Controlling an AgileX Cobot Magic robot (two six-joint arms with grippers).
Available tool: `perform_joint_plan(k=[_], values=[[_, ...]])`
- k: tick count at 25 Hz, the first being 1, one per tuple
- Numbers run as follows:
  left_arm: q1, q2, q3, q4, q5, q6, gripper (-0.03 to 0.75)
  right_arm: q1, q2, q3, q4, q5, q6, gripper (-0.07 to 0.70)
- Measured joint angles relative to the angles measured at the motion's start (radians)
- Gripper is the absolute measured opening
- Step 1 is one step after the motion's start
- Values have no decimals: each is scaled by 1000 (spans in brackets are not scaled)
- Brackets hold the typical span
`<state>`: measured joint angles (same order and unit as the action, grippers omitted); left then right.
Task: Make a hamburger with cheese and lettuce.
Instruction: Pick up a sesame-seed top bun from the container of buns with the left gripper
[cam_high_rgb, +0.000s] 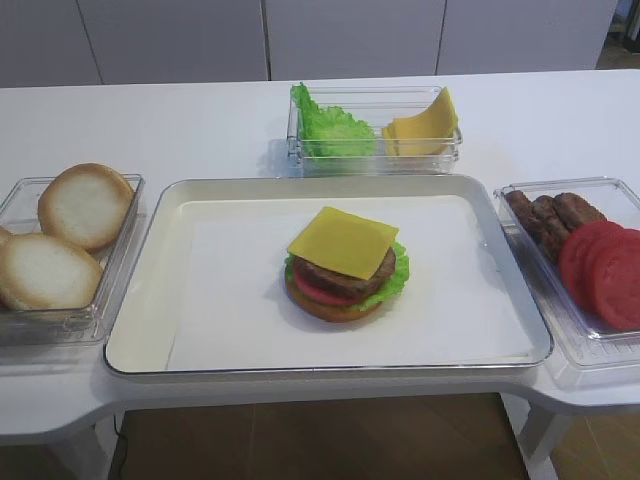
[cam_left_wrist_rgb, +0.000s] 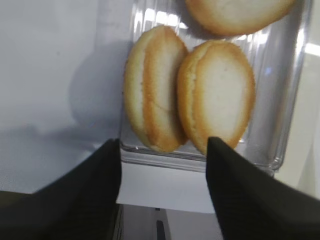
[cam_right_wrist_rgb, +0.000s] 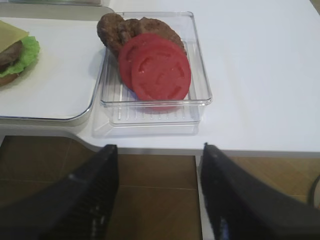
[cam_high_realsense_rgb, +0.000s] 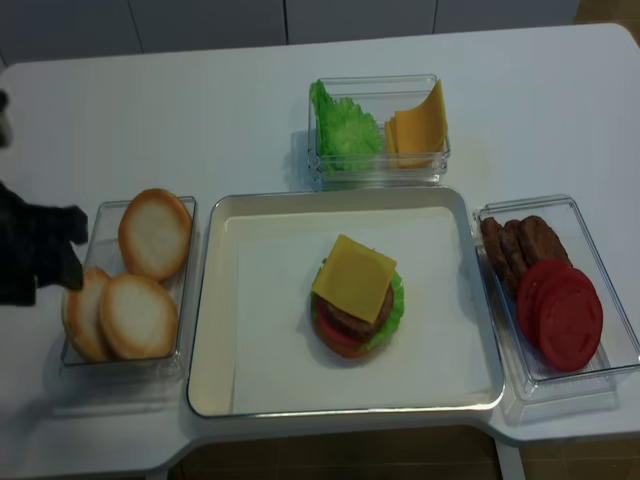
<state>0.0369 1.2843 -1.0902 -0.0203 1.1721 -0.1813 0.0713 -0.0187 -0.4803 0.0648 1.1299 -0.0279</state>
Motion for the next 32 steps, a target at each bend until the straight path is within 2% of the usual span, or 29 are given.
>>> perform_joint_plan(k=[4,8,15,25,32], values=[[57,96,0,-15,17,24,406,0,0,0,0,0,0,399],[104,116,-1,-53,-2,63,406,0,0,0,0,0,2,399],[99,116,-1,-64,-53,94,406,0,0,0,0,0,2,399],[97,181,-1,-72,-58,110,406,0,0,0,0,0,4,399],[97,207,-1,-96,-87,142,396,0,0,0,0,0,4,399]])
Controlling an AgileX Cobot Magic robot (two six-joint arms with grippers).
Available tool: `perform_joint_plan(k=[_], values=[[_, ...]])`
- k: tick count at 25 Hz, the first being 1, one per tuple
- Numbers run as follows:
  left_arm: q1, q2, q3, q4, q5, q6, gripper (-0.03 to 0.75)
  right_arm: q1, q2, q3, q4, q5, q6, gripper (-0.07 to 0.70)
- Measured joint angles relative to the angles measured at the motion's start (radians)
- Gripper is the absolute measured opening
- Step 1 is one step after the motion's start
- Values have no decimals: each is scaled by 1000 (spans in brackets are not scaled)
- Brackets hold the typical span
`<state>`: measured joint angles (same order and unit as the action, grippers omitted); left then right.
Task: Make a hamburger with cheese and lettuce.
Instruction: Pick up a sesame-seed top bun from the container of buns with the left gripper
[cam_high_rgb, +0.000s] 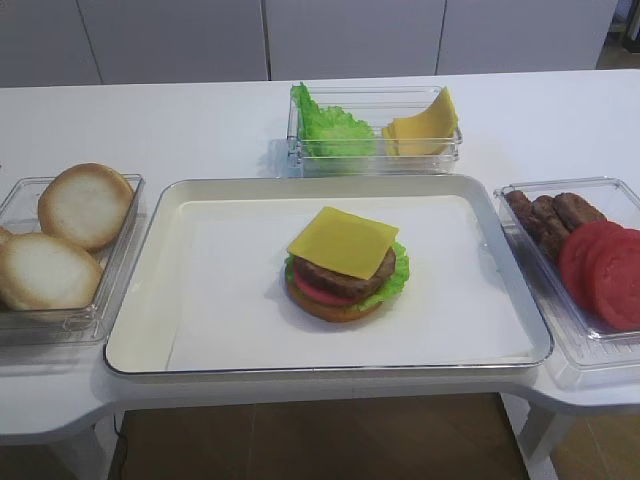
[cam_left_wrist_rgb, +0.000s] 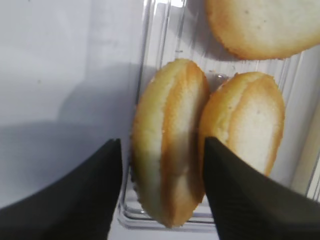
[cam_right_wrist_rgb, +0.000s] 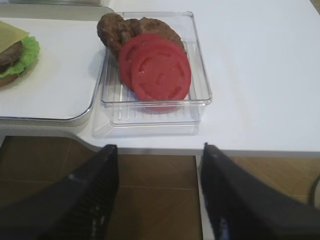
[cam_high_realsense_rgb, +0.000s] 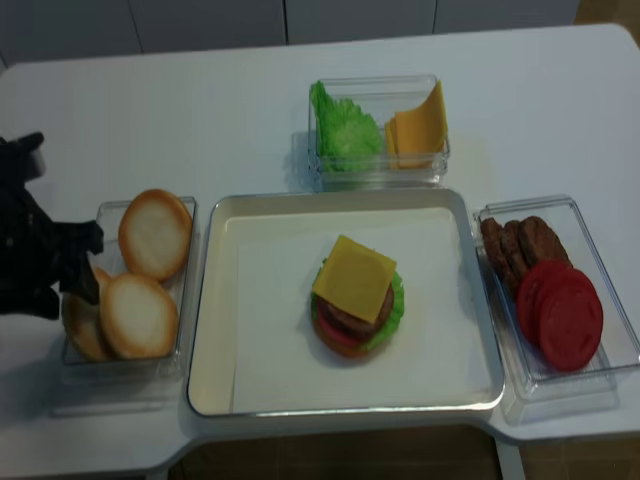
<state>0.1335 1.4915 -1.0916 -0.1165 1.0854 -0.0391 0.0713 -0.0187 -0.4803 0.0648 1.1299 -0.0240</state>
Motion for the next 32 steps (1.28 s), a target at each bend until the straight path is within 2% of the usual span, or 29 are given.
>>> perform_joint_plan(k=[7,14,32], values=[[0,24,0,1,-6,10,308,0,0,0,0,0,0,399],[0,24,0,2,-8,23,170,0,0,0,0,0,0,399],[0,21,0,6,-12,39,158,0,0,0,0,0,-2,399]])
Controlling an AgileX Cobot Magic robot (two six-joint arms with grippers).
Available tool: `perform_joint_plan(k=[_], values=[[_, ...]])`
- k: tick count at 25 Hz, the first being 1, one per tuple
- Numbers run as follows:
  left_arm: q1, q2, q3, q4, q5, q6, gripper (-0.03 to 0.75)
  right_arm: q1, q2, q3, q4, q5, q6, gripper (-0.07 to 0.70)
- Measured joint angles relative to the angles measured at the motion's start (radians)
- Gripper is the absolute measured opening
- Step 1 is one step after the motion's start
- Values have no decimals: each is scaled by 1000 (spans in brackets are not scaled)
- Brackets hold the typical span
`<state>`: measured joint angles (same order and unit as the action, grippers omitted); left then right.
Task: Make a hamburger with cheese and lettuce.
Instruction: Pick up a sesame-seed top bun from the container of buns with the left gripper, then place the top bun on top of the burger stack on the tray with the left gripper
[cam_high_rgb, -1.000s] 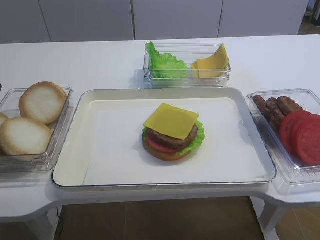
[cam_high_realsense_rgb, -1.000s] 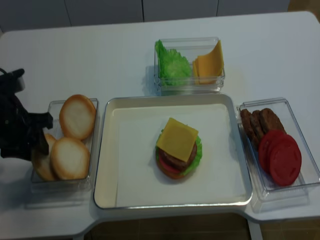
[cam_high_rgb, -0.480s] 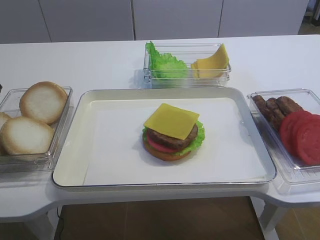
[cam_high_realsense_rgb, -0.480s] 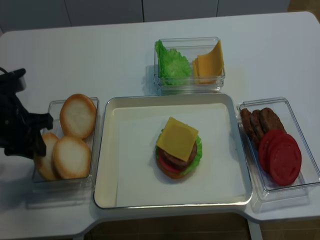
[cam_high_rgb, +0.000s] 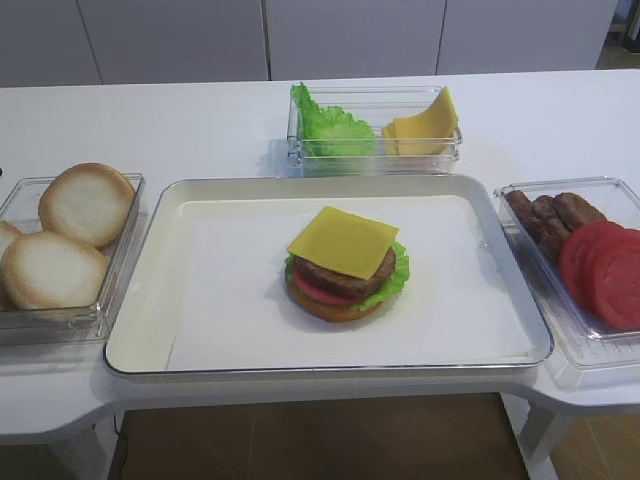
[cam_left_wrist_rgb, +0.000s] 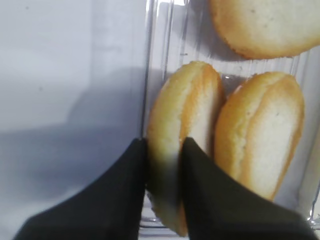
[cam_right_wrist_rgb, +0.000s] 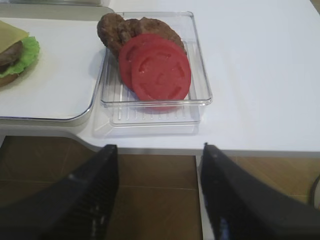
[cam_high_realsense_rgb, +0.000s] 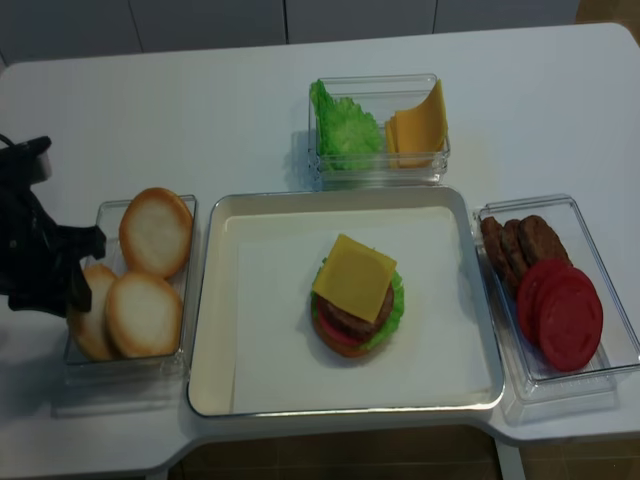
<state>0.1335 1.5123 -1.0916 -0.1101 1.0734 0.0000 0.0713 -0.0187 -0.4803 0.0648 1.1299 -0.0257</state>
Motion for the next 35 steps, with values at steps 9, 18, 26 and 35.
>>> perform_joint_plan(k=[9,18,26,35], values=[[0,-77,-4,46,0,0,157,0,0,0,0,0,0,399],[0,-128,-68,64,49,0,155,0,0,0,0,0,-2,399],[-5,-182,-174,78,138,0,155,0,0,0,0,0,-2,399],[-251,-215,-281,217,175,-55,154,0,0,0,0,0,-2,399]])
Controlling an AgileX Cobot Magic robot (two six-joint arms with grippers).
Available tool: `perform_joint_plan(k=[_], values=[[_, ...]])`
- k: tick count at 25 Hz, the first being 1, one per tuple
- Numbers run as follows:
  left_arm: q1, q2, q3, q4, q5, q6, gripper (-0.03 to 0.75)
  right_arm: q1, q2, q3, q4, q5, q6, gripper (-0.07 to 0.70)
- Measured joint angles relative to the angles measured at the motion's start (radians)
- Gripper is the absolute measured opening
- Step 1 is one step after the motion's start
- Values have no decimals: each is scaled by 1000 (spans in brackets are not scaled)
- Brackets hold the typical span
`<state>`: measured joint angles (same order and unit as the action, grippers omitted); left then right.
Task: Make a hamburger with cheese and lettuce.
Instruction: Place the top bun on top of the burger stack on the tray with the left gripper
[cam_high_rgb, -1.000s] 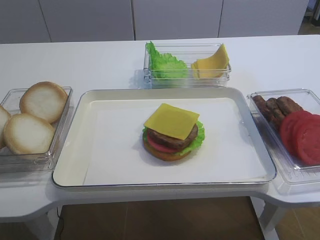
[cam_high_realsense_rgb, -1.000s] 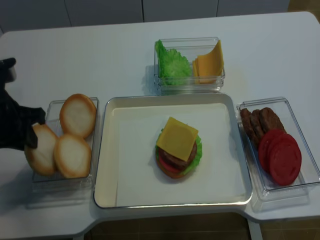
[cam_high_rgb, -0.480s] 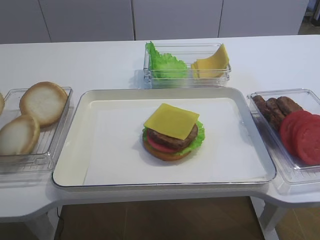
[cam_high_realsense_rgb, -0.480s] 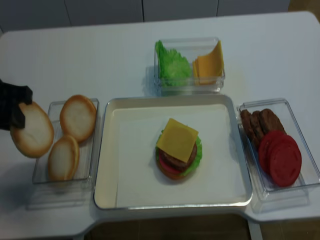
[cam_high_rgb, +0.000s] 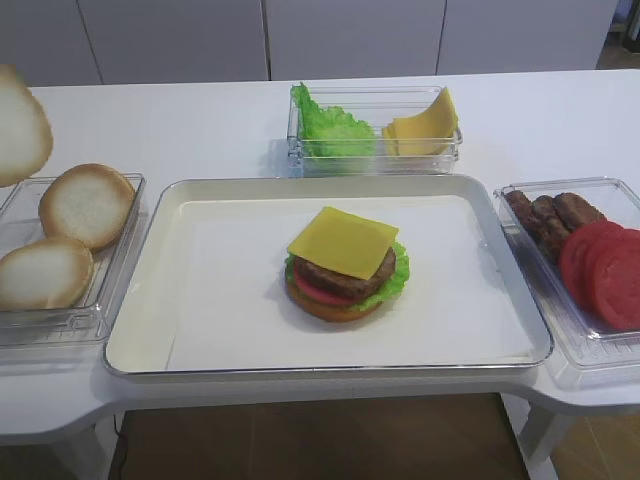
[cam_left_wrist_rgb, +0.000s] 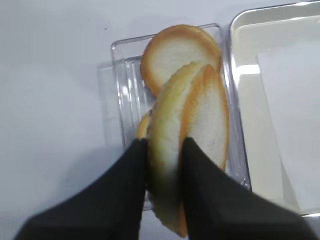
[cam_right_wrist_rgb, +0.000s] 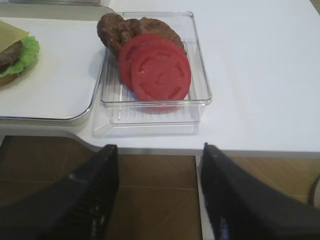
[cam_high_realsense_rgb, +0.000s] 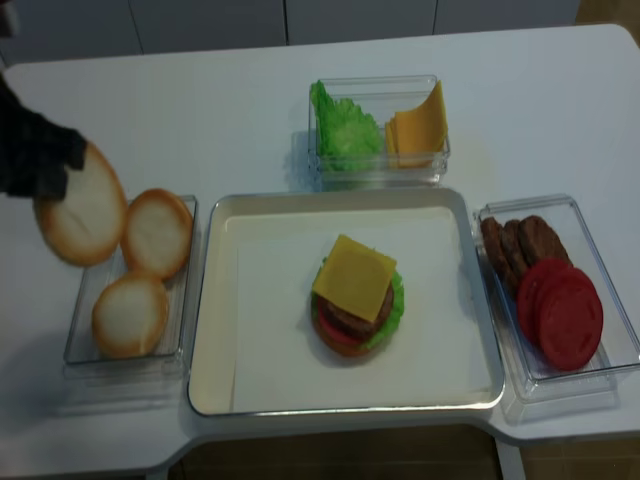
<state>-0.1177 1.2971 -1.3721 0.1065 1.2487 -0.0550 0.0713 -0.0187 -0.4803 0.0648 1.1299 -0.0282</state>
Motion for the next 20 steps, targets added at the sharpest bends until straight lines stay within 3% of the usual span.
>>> perform_joint_plan(k=[11,20], values=[[-391,40,-36,234,6,-146,154,0,0,0,0,0,0,399],[-697,240,-140,519,2,-231,154,0,0,0,0,0,0,399]])
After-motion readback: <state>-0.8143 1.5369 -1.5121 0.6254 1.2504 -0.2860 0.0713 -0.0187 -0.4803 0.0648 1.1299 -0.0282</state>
